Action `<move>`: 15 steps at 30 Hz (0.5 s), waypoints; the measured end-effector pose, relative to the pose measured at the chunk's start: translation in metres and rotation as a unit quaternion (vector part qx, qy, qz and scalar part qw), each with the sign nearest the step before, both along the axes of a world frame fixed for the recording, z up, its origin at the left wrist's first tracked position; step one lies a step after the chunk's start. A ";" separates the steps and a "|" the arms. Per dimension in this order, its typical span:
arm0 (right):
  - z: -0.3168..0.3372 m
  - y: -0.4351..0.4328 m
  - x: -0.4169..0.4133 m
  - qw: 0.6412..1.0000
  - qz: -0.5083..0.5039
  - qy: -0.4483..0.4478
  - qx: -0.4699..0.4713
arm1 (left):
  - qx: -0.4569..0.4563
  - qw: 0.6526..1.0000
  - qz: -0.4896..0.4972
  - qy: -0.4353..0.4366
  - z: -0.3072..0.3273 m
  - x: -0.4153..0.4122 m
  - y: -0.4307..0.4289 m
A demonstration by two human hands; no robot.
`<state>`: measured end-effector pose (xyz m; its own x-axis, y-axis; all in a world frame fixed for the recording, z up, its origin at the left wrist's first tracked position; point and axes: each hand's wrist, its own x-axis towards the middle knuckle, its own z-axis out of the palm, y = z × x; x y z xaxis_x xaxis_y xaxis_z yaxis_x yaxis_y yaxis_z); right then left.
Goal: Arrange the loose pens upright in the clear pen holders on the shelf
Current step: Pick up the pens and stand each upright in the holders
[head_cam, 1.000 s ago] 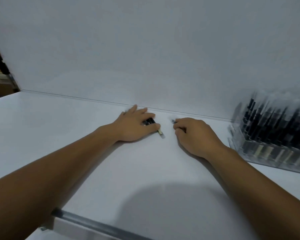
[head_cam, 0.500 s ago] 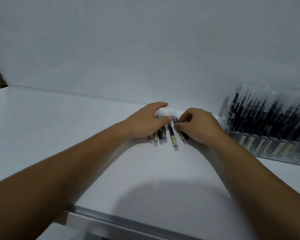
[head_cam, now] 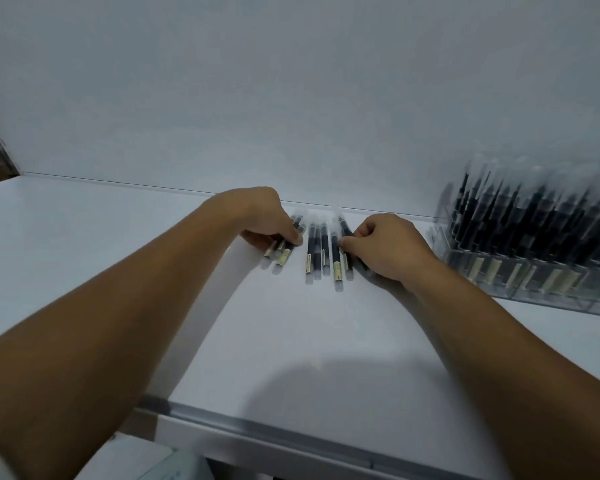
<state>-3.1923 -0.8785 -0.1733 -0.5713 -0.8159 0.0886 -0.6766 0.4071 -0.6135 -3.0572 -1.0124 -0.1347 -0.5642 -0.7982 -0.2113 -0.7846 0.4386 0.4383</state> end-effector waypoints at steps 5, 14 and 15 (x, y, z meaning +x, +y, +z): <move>0.001 0.002 0.002 1.000 -0.003 -0.019 -0.018 | 0.101 0.994 0.021 0.045 0.001 0.002 -0.007; 0.009 0.004 0.011 0.988 -0.014 -0.092 -0.125 | 0.228 0.925 0.051 0.301 -0.007 0.029 0.003; 0.013 0.006 0.015 0.984 -0.011 -0.102 -0.144 | 0.227 0.915 0.041 0.331 -0.004 0.030 0.008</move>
